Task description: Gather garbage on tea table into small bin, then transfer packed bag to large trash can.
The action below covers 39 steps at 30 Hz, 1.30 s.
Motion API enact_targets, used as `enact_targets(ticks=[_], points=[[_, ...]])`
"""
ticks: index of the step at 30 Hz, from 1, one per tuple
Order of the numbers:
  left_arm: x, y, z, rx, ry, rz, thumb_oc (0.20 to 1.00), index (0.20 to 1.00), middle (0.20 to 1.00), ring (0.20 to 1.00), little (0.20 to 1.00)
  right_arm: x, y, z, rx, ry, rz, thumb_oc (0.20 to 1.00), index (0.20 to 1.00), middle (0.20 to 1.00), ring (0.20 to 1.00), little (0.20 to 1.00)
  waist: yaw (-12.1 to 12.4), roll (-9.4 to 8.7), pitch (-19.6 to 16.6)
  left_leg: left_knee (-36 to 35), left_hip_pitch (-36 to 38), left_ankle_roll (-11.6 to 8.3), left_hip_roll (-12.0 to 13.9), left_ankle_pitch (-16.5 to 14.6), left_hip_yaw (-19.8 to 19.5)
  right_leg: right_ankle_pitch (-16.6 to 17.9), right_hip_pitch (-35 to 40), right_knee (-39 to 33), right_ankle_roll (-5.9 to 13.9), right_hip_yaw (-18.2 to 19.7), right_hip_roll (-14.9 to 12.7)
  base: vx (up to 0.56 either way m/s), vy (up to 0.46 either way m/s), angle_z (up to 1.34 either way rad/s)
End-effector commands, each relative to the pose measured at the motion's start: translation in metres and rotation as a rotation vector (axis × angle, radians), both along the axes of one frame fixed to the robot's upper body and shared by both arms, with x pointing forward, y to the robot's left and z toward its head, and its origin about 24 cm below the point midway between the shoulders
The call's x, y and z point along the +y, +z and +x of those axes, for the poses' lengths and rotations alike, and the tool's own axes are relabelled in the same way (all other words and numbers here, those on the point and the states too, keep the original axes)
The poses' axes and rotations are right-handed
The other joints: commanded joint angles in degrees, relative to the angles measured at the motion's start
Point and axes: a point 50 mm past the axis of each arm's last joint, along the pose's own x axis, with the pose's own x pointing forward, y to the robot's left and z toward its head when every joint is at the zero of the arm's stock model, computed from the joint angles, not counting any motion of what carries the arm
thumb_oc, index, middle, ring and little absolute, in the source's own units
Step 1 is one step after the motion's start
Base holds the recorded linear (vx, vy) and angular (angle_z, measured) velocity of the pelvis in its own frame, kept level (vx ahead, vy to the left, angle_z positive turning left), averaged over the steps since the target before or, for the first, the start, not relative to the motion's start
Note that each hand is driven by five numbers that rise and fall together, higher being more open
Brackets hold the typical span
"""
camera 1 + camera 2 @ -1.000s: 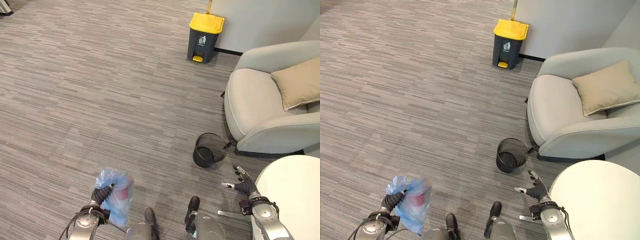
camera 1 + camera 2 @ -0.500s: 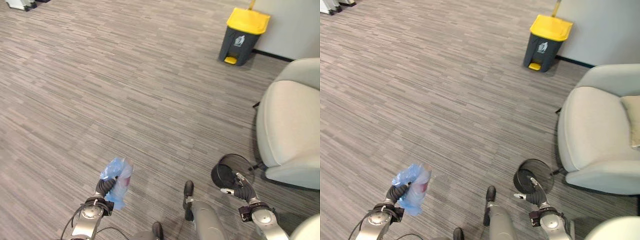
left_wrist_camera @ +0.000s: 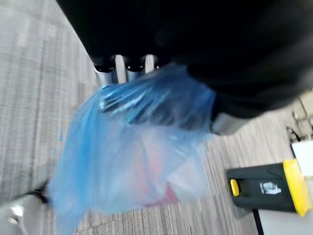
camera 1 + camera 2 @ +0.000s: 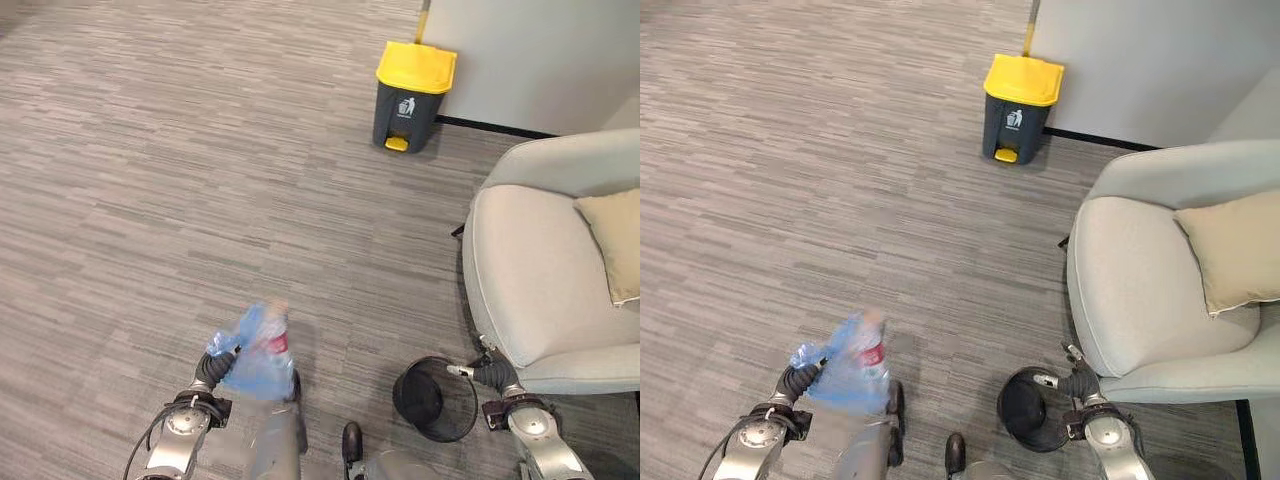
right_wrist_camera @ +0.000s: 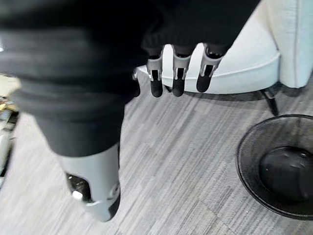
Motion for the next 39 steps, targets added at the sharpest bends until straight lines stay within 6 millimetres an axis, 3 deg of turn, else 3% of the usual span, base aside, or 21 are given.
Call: enact_targets(ticks=[1,4,5,7,9,11,12,14,15,16,21,23,25,28,30,31,32,34,37,38,39], points=[[0.011,0.02,0.001,-0.105,-0.008,0.013,0.2,0.2,0.2,0.2,0.2,-0.004,0.013,0.009,-0.074,-0.002,-0.007,1.0,1.0,1.0,1.0,1.0,3.1,-0.79,-1.8,4.2,4.0,1.29,0.4,2.3,2.1,-8.3,0.2,8.0,8.25,0.0,-4.0,0.56,0.233,-0.71],[0.014,0.02,0.0,-0.093,-0.009,0.02,0.2,0.2,0.2,0.2,0.2,0.003,0.014,0.014,-0.083,0.023,0.003,1.0,1.0,1.0,1.0,1.0,3.5,-1.9,-2.4,6.0,5.7,3.39,-0.3,-0.6,2.8,-6.8,-2.3,16.8,10.38,0.9,-6.5,0.38,0.165,-0.61],[0.014,0.02,0.0,-0.094,-0.01,0.02,0.2,0.2,0.2,0.2,0.2,0.003,0.014,0.014,-0.083,0.022,0.003,1.0,1.0,1.0,1.0,1.0,3.6,-1.8,-2.5,5.8,5.6,3.37,-0.2,-0.4,2.8,-6.6,-2.6,16.8,10.35,1.0,-6.4,0.26,0.143,-0.69],[0.015,0.022,0.004,-0.107,-0.001,0.023,0.2,0.2,0.2,0.2,0.2,0.012,0.02,0.026,-0.115,0.056,0.006,1.0,1.0,1.0,1.0,1.0,3.6,-2.09,-1.9,6.4,8.2,5.52,-0.7,-3.5,4.6,-1.2,-7.9,26.5,12.24,0.8,-8.3,0.3,0.15,-0.46],[0.014,0.024,0.006,-0.117,0.003,0.015,0.2,0.2,0.2,0.2,0.2,0.017,0.023,0.032,-0.129,0.078,0.009,1.0,1.0,1.0,1.0,1.0,3.4,-1.57,-1.2,5.2,11.4,6.14,-0.6,-4.9,5.6,0.1,-12.8,29.6,12.48,-1.3,-9.7,0.18,0.09,-0.17],[0.013,0.024,0.007,-0.12,0.005,0.011,0.2,0.2,0.2,0.2,0.2,0.018,0.024,0.033,-0.129,0.082,0.008,1.0,1.0,1.0,1.0,1.0,3.2,-0.97,-1.1,4.0,12.7,6.22,-0.3,-5.2,5.7,-0.1,-14.9,28.8,12.05,-2.8,-9.9,0.24,0.08,-0.28],[0.013,0.025,0.008,-0.126,0.005,0.002,0.2,0.2,0.2,0.2,0.2,0.018,0.027,0.037,-0.138,0.088,0.006,1.0,1.0,1.0,1.0,1.0,2.3,0.09,-0.3,2.7,15.7,6.3,-0.3,-6.6,5.9,-1.1,-18.5,26.5,11.56,-5.1,-10.2,0.41,0.095,-0.26],[0.012,0.024,0.008,-0.124,0.005,-0.005,0.2,0.2,0.2,0.2,0.2,0.016,0.029,0.038,-0.143,0.085,0.004,1.0,1.0,1.0,1.0,1.0,1.4,0.28,0.5,2.0,18.9,5.99,-0.8,-9.0,5.5,-0.6,-21.8,22.8,11.88,-7.1,-11.0,0.36,0.03,-0.25],[0.012,0.024,0.008,-0.125,0.005,-0.005,0.2,0.2,0.2,0.2,0.2,0.016,0.029,0.039,-0.144,0.085,0.003,1.0,1.0,1.0,1.0,1.0,1.3,0.33,0.7,2.0,18.7,6.11,-0.7,-8.3,5.7,0.2,-21.7,22.3,11.53,-7.6,-11.0,0.45,-0.039,-0.03],[0.013,0.025,0.01,-0.13,0.006,-0.001,0.2,0.2,0.2,0.2,0.2,0.015,0.028,0.037,-0.14,0.081,0.0,1.0,1.0,1.0,1.0,1.0,0.5,0.39,1.3,1.6,21.7,5.56,-1.3,-10.6,5.1,1.6,-24.4,17.3,12.47,-9.1,-11.8,0.3,-0.071,0.11],[0.011,0.026,0.013,-0.136,-0.001,0.001,0.2,0.2,0.2,0.2,0.2,0.015,0.027,0.036,-0.129,0.089,-0.005,1.0,1.0,1.0,1.0,1.0,-0.6,0.27,1.6,1.3,25.6,4.35,-1.4,-12.8,4.7,5.4,-25.4,8.3,13.61,-13.6,-13.0,0.3,-0.091,0.1],[0.009,0.026,0.013,-0.136,-0.013,0.003,0.2,0.2,0.2,0.2,0.2,0.013,0.024,0.031,-0.116,0.082,-0.003,1.0,1.0,1.0,1.0,1.0,-1.1,-0.14,1.0,1.2,28.0,3.6,-1.8,-14.8,3.8,6.3,-24.8,7.9,14.0,-12.9,-13.1,0.51,-0.175,0.35],[0.008,0.023,0.01,-0.121,-0.015,0.0,0.2,0.2,0.2,0.2,0.2,0.01,0.022,0.027,-0.106,0.075,-0.008,1.0,1.0,1.0,1.0,1.0,-1.5,0.17,-0.3,2.8,29.8,2.17,-1.0,-15.8,3.5,6.8,-23.7,9.7,12.92,-12.6,-13.3,0.46,-0.179,0.29],[0.005,0.018,0.004,-0.103,-0.017,-0.02,0.2,0.2,0.2,0.2,0.2,0.003,0.019,0.021,-0.086,0.059,-0.018,1.0,1.0,1.0,1.0,1.0,-2.1,0.89,-1.9,12.3,27.7,-0.43,3.2,-11.5,3.8,4.8,-20.8,10.3,10.55,-13.6,-11.5,0.4,-0.244,0.67],[0.005,0.017,0.003,-0.096,-0.013,-0.025,0.2,0.2,0.2,0.2,0.2,0.0,0.02,0.018,-0.088,0.049,-0.016,1.0,1.0,1.0,1.0,1.0,-2.0,1.04,-2.3,21.2,25.2,-1.61,4.9,-5.9,3.1,2.6,-17.9,10.0,8.16,-13.6,-9.3,0.43,-0.306,0.37],[0.005,0.017,0.003,-0.094,-0.009,-0.026,0.2,0.2,0.2,0.2,0.2,-0.004,0.018,0.015,-0.075,0.036,-0.021,1.0,1.0,1.0,1.0,1.0,-1.8,0.29,-2.0,27.3,21.3,-0.93,6.5,-3.8,3.5,0.1,-15.9,10.2,6.32,-13.2,-8.6,0.33,-0.252,-0.04],[0.005,0.017,0.003,-0.094,-0.009,-0.026,0.2,0.2,0.2,0.2,0.2,-0.004,0.018,0.015,-0.075,0.036,-0.021,1.0,1.0,1.0,1.0,1.0,-1.8,0.36,-2.0,27.5,21.1,-0.96,6.6,-3.9,3.4,0.1,-15.9,10.2,6.29,-13.2,-8.5,0.29,-0.193,-0.21],[0.005,0.017,0.004,-0.094,-0.005,-0.031,0.2,0.2,0.2,0.2,0.2,-0.007,0.019,0.015,-0.075,0.025,-0.025,1.0,1.0,1.0,1.0,1.0,-0.9,-0.41,-1.3,26.7,17.3,0.86,5.7,-6.9,3.5,-1.8,-13.5,10.1,6.02,-12.2,-8.0,0.28,-0.112,-0.21],[0.004,0.016,0.004,-0.09,-0.012,-0.027,0.2,0.2,0.2,0.2,0.2,-0.011,0.019,0.014,-0.076,0.005,-0.036,1.0,1.0,1.0,1.0,1.0,0.1,-0.93,-0.3,21.0,11.9,1.9,4.5,-9.8,5.0,-3.6,-11.2,9.7,6.79,-11.6,-8.2,0.32,-0.033,-0.19],[0.005,0.017,0.003,-0.088,-0.01,-0.02,0.2,0.2,0.2,0.2,0.2,-0.012,0.019,0.015,-0.077,0.002,-0.04,1.0,1.0,1.0,1.0,1.0,1.3,-0.78,0.3,15.5,8.4,1.36,3.8,-6.5,4.9,-4.3,-9.6,9.5,6.9,-10.6,-7.4,0.28,0.013,-0.27],[0.005,0.017,0.003,-0.088,-0.01,-0.02,0.2,0.2,0.2,0.2,0.2,-0.012,0.019,0.015,-0.077,0.002,-0.04,1.0,1.0,1.0,1.0,1.0,1.3,-0.79,0.3,15.5,8.4,1.36,3.7,-6.4,4.9,-4.3,-9.6,9.5,6.91,-10.6,-7.4,0.43,0.066,-0.21]])
